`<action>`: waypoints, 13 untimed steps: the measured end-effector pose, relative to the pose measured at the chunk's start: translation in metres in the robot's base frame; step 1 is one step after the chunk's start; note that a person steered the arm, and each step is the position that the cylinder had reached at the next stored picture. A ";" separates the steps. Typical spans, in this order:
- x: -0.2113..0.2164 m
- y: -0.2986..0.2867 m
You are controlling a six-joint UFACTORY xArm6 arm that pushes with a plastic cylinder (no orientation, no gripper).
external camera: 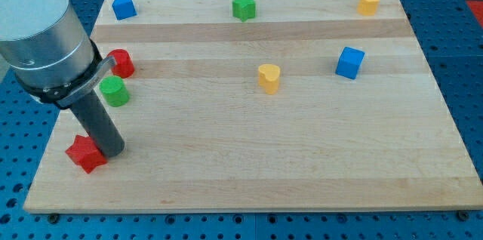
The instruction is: Move the yellow heart to the bottom center
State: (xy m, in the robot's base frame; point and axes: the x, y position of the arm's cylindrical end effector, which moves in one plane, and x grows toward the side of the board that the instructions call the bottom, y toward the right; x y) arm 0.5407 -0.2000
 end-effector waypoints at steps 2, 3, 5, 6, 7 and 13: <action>-0.044 0.060; -0.074 0.104; -0.158 0.124; -0.173 0.174; -0.159 0.193; -0.149 0.241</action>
State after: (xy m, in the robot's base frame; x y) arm 0.3918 0.0412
